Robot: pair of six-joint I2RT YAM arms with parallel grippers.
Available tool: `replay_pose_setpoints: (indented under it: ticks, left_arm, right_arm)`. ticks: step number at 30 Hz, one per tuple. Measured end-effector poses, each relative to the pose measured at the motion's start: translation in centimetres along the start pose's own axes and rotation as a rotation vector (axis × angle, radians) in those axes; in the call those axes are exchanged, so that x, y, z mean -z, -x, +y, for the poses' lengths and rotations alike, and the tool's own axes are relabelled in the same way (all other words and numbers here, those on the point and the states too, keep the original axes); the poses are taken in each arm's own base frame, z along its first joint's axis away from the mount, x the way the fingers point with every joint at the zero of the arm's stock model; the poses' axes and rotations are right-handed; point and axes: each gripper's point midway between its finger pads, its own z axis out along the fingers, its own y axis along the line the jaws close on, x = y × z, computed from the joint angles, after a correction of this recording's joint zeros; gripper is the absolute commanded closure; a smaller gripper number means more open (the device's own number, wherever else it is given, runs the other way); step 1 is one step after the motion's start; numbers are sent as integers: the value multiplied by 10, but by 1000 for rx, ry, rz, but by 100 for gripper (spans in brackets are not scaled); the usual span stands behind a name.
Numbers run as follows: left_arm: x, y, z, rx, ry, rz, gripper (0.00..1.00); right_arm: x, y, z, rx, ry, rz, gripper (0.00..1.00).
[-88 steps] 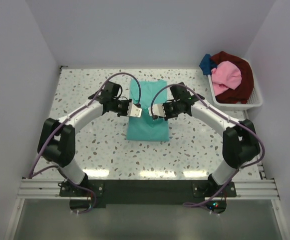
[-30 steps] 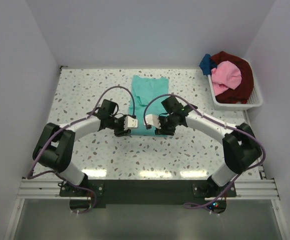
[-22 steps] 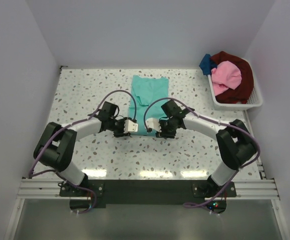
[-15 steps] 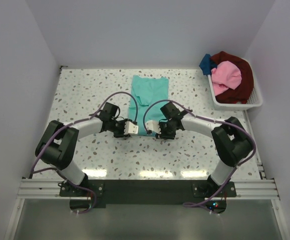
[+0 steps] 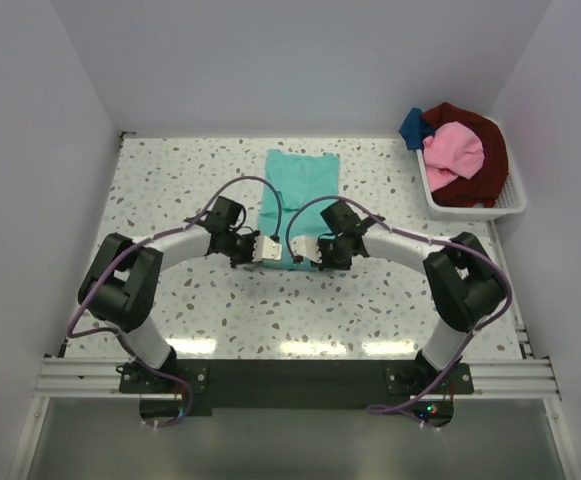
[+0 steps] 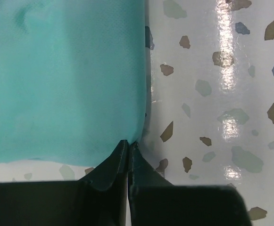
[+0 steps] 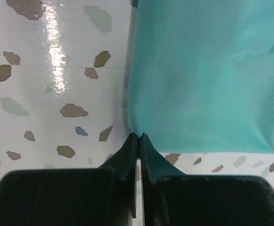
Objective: Fold and stack the t-shirts
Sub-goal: Fold the tshirt
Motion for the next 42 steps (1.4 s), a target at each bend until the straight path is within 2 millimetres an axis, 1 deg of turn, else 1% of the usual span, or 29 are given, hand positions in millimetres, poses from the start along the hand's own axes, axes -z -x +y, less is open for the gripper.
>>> replay_pose_setpoints:
  ticks: [2,4,9,11,13,16,17,18,20,21,23,24,26,28,29,31,33,35,37,39,42]
  left_arm:
    - [4,5,5,13,-4,2,100]
    - [12,14,17,16,8,-3,100]
    - [40,43,69,-6,108,-36,100]
    - [49,52,83,-18,142,-47,100]
    - [54,56,88,-19,154,-52,100]
    - [55,58,80,-13,136,-48,100]
    - [55,58,74,-16,130,-47,100]
    - [54,57,64,-14,114,-44,100]
    - [53,57,33,-17,66,-40,100]
    - [53,58,19,-18,40,-40,100]
    - [57,65,-18,-28,-25,-47,100]
    - [64,71,-39,-29,-62,-63,100]
    - [73,84,-58,-31,-92,-97,100]
    - [87,100,-70,-25,-97,-148,100]
    - [92,106,-72,-24,-94,-164,100]
    - [101,117,-71,-9,-88,-192,100]
    - [104,125,-64,9,-82,-201,100]
    - [103,131,-51,25,-80,-200,100]
    - [97,134,-37,41,-82,-196,100]
    - [86,134,-21,62,-85,-187,100]
    - [64,129,-1,88,-90,-168,100]
  right_arm:
    - [8,1,-6,-18,1,-1,100]
    - [18,4,-18,-35,-14,-6,100]
    - [56,16,-62,-59,-110,-45,100]
    - [70,19,-70,-57,-139,-56,100]
    - [79,22,-71,-51,-151,-63,100]
    - [86,23,-62,-48,-136,-63,100]
    - [88,23,-57,-47,-127,-65,100]
    - [90,23,-52,-46,-119,-66,100]
    - [94,22,-33,-40,-94,-62,100]
    - [97,23,-19,-34,-74,-60,100]
    - [108,27,11,-15,-27,-68,100]
    - [117,31,26,-6,-6,-79,100]
    - [135,39,47,7,18,-111,100]
    - [155,42,63,5,28,-141,100]
    - [162,43,69,1,35,-151,100]
    - [170,43,74,-5,48,-154,100]
    - [171,44,73,-16,71,-149,100]
    - [166,39,67,-40,91,-132,100]
    - [157,28,56,-75,110,-107,100]
    - [147,11,43,-115,124,-81,100]
    - [132,-10,29,-150,139,-50,100]
